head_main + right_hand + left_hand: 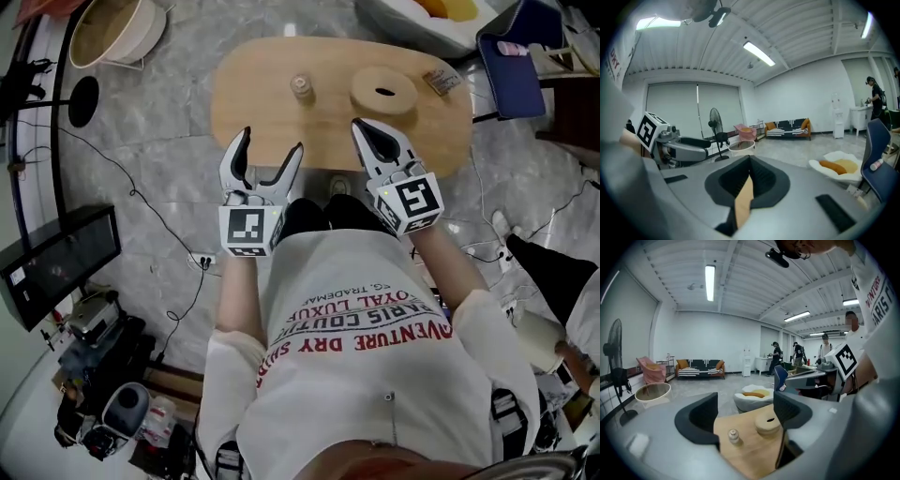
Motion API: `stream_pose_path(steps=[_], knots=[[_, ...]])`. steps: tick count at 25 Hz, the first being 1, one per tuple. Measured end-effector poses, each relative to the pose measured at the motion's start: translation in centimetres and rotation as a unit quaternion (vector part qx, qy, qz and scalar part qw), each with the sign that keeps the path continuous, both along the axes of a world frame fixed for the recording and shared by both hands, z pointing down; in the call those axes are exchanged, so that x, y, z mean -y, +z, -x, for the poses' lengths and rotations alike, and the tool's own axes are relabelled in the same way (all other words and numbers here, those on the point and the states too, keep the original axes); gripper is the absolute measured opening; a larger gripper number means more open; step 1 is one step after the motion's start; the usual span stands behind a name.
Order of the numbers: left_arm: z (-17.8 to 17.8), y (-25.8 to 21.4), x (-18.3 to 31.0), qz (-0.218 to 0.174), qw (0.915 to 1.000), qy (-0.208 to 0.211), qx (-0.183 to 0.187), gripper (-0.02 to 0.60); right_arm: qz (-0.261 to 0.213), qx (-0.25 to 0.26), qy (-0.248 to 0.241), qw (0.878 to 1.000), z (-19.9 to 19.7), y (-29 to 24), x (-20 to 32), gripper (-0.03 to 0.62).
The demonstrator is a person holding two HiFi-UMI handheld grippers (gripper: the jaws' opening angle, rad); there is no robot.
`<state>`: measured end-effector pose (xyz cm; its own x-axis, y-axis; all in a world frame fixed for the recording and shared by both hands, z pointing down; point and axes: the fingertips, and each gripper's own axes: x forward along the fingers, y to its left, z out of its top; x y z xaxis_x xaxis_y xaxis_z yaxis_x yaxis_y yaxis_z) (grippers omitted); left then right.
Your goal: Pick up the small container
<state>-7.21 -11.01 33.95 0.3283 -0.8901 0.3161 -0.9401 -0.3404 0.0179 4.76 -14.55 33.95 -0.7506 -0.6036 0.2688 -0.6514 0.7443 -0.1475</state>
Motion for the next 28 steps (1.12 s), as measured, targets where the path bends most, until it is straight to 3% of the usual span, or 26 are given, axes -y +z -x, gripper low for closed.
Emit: stream_pose_path(steps=[4, 9, 12, 15, 19, 23, 28], knots=[[-0.1, 3.7, 2.3, 0.016, 0.9989, 0.028, 0.033, 0.357, 0.019, -0.009, 0.01, 1.0, 0.7, 2.8, 2.8, -0.003], [0.7, 13.3, 6.2, 0.058, 0.9976, 0.033, 0.02, 0.362, 0.044, -0.016, 0.035, 0.998, 0.9, 9.2, 7.2, -0.005], [1.6, 19.2, 8.8, 0.076, 0.997, 0.01, -0.003, 0.383, 0.055, -0.015, 0.053, 0.997, 1.1, 13.9, 9.6, -0.005], [2.0, 23.7, 10.5, 0.096, 0.9951, -0.006, -0.021, 0.417, 0.067, -0.02, 0.064, 0.996, 1.6, 17.9, 10.7, -0.005], [1.8, 29.6, 12.2, 0.115, 0.9928, -0.002, -0.034, 0.418, 0.087, -0.025, 0.071, 0.993, 2.6, 22.7, 11.8, -0.005], [1.5, 35.4, 13.7, 0.131, 0.9911, -0.006, -0.019, 0.419, 0.099, -0.021, 0.076, 0.992, 2.9, 27.3, 12.9, -0.003], [1.1, 40.7, 15.1, 0.137, 0.9905, -0.006, -0.001, 0.425, 0.098, -0.051, 0.094, 0.989, 2.2, 31.7, 14.1, -0.005]])
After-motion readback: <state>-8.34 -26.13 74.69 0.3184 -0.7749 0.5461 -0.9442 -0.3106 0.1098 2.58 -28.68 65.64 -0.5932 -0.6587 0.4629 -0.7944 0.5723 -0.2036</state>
